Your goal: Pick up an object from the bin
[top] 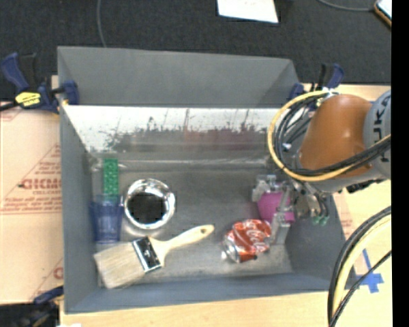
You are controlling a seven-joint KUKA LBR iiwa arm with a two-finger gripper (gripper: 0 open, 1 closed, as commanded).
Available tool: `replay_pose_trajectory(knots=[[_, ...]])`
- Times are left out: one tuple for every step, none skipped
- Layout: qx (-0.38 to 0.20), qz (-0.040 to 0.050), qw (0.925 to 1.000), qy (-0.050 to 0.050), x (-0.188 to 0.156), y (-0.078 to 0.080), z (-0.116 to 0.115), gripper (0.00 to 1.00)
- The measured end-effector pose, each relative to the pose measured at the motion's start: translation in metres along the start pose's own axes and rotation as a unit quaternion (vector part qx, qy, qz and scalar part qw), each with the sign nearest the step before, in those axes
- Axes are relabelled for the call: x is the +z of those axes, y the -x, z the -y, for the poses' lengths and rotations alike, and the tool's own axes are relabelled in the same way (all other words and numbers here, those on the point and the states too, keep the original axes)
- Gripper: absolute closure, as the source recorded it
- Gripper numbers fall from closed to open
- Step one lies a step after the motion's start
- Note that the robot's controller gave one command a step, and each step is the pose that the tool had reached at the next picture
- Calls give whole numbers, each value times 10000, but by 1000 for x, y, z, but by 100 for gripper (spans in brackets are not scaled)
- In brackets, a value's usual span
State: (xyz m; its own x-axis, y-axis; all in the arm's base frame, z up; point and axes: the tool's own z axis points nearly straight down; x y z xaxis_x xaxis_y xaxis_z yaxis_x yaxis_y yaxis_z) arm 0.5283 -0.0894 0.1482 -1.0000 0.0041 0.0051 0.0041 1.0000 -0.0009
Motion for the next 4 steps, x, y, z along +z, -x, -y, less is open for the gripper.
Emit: replay_pose_trajectory(knots=[[-25,41,10000,-7,-5,2,0,0],[-318,26,9995,-14,76,-2,-15,0],[-323,108,9994,-33,18,-10,-11,0],[-326,38,9995,-19,69,-4,-14,0]])
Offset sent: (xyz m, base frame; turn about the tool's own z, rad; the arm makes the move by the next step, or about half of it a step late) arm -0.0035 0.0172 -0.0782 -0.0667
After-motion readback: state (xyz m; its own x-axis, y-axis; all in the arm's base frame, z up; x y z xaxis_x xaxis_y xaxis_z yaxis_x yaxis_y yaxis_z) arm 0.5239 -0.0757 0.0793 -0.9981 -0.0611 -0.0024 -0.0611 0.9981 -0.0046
